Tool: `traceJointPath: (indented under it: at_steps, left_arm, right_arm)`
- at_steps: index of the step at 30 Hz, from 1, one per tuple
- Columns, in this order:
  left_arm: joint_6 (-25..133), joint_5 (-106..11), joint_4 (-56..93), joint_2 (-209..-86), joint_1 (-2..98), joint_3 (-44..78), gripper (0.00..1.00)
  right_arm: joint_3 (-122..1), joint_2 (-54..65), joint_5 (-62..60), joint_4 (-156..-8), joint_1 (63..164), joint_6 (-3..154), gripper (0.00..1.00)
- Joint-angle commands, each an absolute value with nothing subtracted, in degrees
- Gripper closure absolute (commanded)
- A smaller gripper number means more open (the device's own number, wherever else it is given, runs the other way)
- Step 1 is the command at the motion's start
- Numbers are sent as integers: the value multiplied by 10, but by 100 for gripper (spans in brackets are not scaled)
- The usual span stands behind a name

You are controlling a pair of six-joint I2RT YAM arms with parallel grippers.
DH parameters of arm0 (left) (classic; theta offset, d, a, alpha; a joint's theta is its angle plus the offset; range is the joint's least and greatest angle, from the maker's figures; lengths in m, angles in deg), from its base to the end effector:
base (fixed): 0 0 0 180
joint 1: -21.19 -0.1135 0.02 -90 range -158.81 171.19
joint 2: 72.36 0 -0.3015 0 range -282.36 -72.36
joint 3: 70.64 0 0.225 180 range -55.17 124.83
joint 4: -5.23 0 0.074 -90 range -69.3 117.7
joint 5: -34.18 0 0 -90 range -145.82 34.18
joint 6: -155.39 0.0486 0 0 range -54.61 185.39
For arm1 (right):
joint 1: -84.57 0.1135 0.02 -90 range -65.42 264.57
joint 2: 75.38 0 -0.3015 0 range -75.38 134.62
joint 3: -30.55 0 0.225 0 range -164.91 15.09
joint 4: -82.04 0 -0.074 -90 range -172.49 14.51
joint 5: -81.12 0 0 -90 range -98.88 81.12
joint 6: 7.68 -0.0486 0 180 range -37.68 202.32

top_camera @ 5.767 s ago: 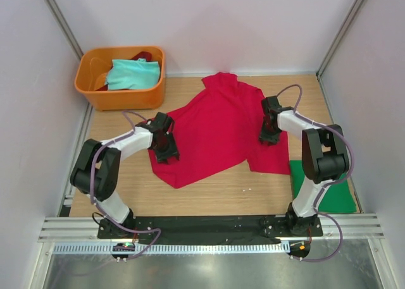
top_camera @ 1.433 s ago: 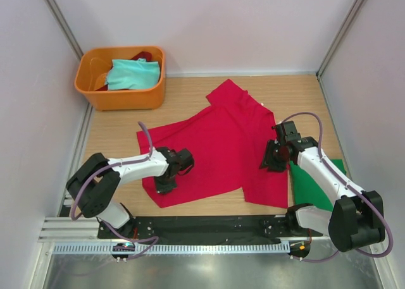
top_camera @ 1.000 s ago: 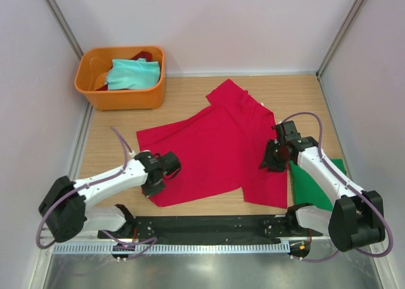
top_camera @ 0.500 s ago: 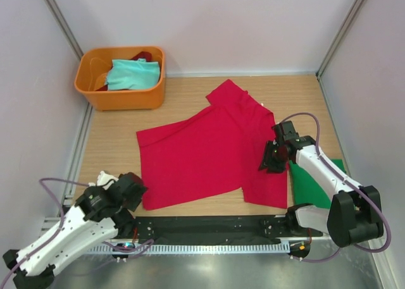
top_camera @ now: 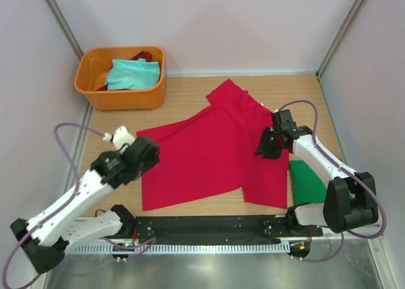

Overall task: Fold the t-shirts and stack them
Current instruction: Flatten the tshirt out

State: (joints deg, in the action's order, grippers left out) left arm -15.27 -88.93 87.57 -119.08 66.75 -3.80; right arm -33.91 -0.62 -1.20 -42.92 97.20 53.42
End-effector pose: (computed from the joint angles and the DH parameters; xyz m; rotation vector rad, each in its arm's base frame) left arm 0.0736 -0.0371 0.3089 -0.8954 2.2439 -0.2075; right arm 0.2065 0.0529 0.2531 0.3505 2.7383 0.3872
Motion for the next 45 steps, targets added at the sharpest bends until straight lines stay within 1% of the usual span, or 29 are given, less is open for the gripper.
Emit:
traceJointPath:
  at_steps: [1, 2, 3, 4, 5, 6, 7, 9, 10, 12, 13, 14, 17, 20, 24, 28, 32, 34, 35, 36, 38, 40, 42, 43, 44, 45]
  left_arm:
    - [102, -905, 750, -1324, 595, 54, 38]
    - [151, -841, 743, -1354, 564, 70, 41]
    - [177, -811, 709, -1403, 503, 86, 47]
    - [199, -776, 684, -1420, 480, 87, 49]
    - [232, -717, 657, -1436, 456, 85, 52]
    - [242, -682, 614, -1465, 439, 86, 58]
    - [249, -656, 603, -1484, 410, 91, 62]
    - [274, -618, 580, -1515, 404, 106, 68]
    - [281, -611, 576, -1549, 404, 114, 68]
    - [293, -601, 587, -1584, 404, 133, 68]
    - [298, -591, 586, -1606, 404, 136, 67]
    - [301, -585, 581, -1617, 404, 132, 63]
    - [311, -572, 581, -1668, 404, 129, 60]
    - [308, -572, 583, -1711, 404, 111, 58]
    - [280, -562, 581, -1748, 404, 72, 57]
    - [272, -536, 566, -1755, 404, 25, 57]
    - [276, -513, 590, -1747, 401, -18, 56]
    - [274, -499, 601, -1710, 401, -38, 56]
    - [273, -497, 605, -1692, 400, -56, 56]
    - [275, -492, 617, -1678, 398, -62, 56]
    - [286, -484, 635, -1638, 396, -62, 57]
    - [306, -501, 657, -1608, 396, -46, 56]
    - [321, -533, 675, -1581, 395, 4, 49]
    - [331, -547, 682, -1580, 394, 27, 46]
    - [349, -586, 688, -1581, 393, 73, 41]
    - [358, -599, 701, -1598, 387, 95, 39]
  right_arm:
    - [-381, 25, -33, -550, 974, 510, 59]
    - [-390, 40, -41, -570, 974, 507, 59]
    - [-417, 56, -51, -596, 973, 503, 59]
    - [-433, 96, -81, -606, 972, 499, 59]
    - [-451, 119, -95, -616, 971, 496, 59]
    - [-470, 141, -118, -617, 971, 484, 60]
    - [-517, 171, -130, -611, 971, 476, 61]
    - [-571, 251, -166, -575, 971, 462, 62]
    - [-614, 272, -176, -564, 971, 445, 63]
    - [-658, 320, -215, -540, 970, 421, 63]
    - [-666, 329, -227, -538, 971, 405, 64]
    - [-671, 338, -234, -538, 971, 400, 64]
    - [-682, 363, -249, -529, 971, 397, 63]
    - [-675, 383, -258, -511, 971, 412, 63]
    - [-616, 373, -258, -501, 971, 416, 63]
    - [-531, 331, -248, -488, 971, 408, 63]
    - [-436, 248, -209, -472, 971, 397, 63]
    - [-384, 216, -193, -455, 971, 393, 63]
    - [-368, 173, -180, -441, 972, 393, 62]
    - [-340, 154, -174, -434, 973, 391, 63]
    - [-325, 115, -165, -420, 973, 394, 63]
    - [-344, 80, -182, -399, 974, 414, 62]
    - [-378, 75, -203, -402, 974, 457, 62]
    - [-426, 90, -213, -407, 971, 473, 60]
    - [-455, 106, -217, -414, 971, 509, 59]
    - [-517, 124, -221, -429, 971, 522, 56]
